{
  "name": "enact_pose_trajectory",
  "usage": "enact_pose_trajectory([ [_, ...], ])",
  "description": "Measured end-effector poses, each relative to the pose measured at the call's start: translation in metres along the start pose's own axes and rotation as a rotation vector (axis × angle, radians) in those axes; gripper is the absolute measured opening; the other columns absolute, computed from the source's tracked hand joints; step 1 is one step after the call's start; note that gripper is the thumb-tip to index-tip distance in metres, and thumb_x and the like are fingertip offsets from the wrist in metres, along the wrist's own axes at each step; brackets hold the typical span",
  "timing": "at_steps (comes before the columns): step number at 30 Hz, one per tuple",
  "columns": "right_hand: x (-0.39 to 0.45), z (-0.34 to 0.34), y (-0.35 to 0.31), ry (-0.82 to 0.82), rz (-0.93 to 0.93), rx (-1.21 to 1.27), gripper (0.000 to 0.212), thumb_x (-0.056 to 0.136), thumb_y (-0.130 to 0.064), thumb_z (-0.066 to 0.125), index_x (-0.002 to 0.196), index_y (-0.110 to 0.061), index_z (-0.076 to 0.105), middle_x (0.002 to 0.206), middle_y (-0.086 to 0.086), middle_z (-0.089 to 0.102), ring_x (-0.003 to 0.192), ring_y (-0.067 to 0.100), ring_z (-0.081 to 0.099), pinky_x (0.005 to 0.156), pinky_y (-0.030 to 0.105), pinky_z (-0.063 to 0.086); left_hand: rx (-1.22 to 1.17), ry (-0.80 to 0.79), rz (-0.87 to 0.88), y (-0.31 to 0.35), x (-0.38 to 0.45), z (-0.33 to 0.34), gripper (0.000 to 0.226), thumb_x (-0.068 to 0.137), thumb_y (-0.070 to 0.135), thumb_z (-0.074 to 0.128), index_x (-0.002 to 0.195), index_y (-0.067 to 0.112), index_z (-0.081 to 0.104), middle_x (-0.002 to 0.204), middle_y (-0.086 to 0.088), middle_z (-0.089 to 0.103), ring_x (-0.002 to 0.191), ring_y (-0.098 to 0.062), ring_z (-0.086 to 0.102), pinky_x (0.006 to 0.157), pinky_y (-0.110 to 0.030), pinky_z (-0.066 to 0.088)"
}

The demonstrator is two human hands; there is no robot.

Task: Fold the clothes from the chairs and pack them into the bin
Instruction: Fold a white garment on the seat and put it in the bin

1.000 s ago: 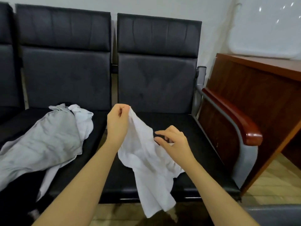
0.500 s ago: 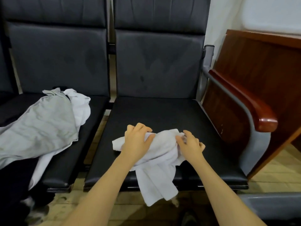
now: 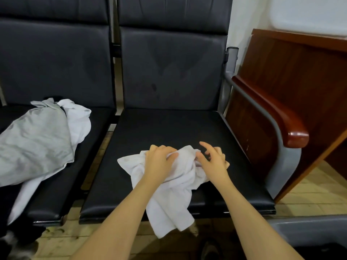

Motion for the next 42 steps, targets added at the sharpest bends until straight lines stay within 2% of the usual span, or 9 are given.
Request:
enact_pose_trajectory([
  [4,-0.008,-0.014,-0.025,-0.008,-0.208,0.021,0.036,0.096,-0.039,0.05,0.131,-0.045,0.046,0.135,-0.017,0.036,0.127,0.005,0.028,0.103,0.028,0.008,-0.078,0.015,0.138,0.012,-0.002,-0.026,0.023,0.096,0.024,0.051,0.109,0.035,0.067,0.089,0.015,0.054,0.094,-0.01,0.037,0.081,-0.019,0.017],
  [10,-0.023,0.01,-0.048,-0.395,-0.417,-0.13,0.017,0.097,-0.039,0.045,0.104,-0.054,0.048,0.134,-0.038,0.028,0.131,-0.01,0.01,0.105,0.025,-0.004,-0.199,0.068,0.299,-0.002,-0.02,-0.056,0.024,0.088,0.041,0.052,0.107,0.038,0.067,0.082,0.021,0.059,0.089,-0.01,0.043,0.087,-0.039,0.04],
  [16,-0.034,0.014,-0.055,-0.354,-0.444,-0.095,0.01,0.094,-0.029,0.054,0.09,-0.023,0.061,0.102,-0.03,0.052,0.115,-0.023,0.028,0.108,0.025,-0.006,0.031,0.038,0.121,-0.033,-0.025,-0.064,0.02,0.091,0.03,0.056,0.093,0.025,0.076,0.085,0.002,0.063,0.093,-0.03,0.048,0.088,-0.045,0.04],
  [21,-0.054,-0.004,-0.088,-0.225,-0.725,-0.164,0.008,0.095,-0.026,0.055,0.088,-0.03,0.057,0.126,-0.034,0.039,0.131,-0.017,0.016,0.107,0.016,-0.013,-0.121,0.133,0.014,-0.036,-0.025,-0.076,0.019,0.091,0.02,0.06,0.085,0.035,0.069,0.083,0.021,0.052,0.097,-0.018,0.042,0.092,-0.042,0.039],
  [24,-0.058,-0.011,-0.088,-0.244,-0.673,-0.069,0.008,0.097,-0.024,0.051,0.09,-0.026,0.055,0.089,-0.009,0.062,0.1,-0.01,0.048,0.109,0.014,-0.004,-0.228,0.106,-0.028,-0.028,-0.025,-0.074,0.017,0.092,0.02,0.056,0.087,0.032,0.068,0.083,0.023,0.053,0.103,-0.019,0.046,0.096,-0.045,0.04],
  [27,-0.051,-0.015,-0.075,-0.122,-0.57,-0.093,0.009,0.095,-0.031,0.053,0.089,-0.027,0.057,0.071,0.0,0.058,0.089,0.001,0.045,0.1,0.013,0.008,-0.207,0.13,-0.038,-0.026,-0.023,-0.071,0.017,0.093,0.021,0.054,0.093,0.021,0.072,0.083,0.019,0.055,0.1,-0.019,0.047,0.094,-0.04,0.039],
  [32,-0.042,0.002,-0.042,-0.145,-0.438,-0.18,0.008,0.092,-0.032,0.058,0.085,-0.035,0.06,0.075,-0.005,0.059,0.08,0.0,0.05,0.092,0.027,0.017,0.127,0.2,0.098,-0.018,-0.027,-0.049,0.013,0.086,0.013,0.06,0.089,0.015,0.073,0.091,-0.004,0.059,0.083,-0.023,0.041,0.074,-0.035,0.032],
  [39,-0.043,-0.016,-0.037,-0.133,-0.544,0.024,0.011,0.087,-0.018,0.065,0.089,-0.028,0.061,0.091,-0.015,0.055,0.085,0.007,0.056,0.094,0.039,0.04,0.291,0.004,0.536,0.016,-0.034,-0.009,0.037,0.085,0.046,0.04,0.084,0.025,0.07,0.083,0.011,0.062,0.077,-0.016,0.041,0.062,-0.03,0.033],
  [42,-0.047,-0.01,-0.028,-0.276,-0.538,-0.146,0.013,0.09,-0.026,0.062,0.1,-0.035,0.063,0.1,-0.017,0.058,0.097,0.002,0.054,0.103,0.035,0.027,0.36,0.007,0.541,0.012,-0.035,-0.004,0.037,0.083,0.049,0.039,0.084,0.029,0.071,0.077,0.015,0.062,0.072,-0.014,0.046,0.063,-0.027,0.029],
])
Point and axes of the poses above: each hand's wrist, its own x-axis towards the middle knuckle, its own z-axis out of the palm, y = z × x, the point moved 6 cm from there along x, towards the middle knuckle
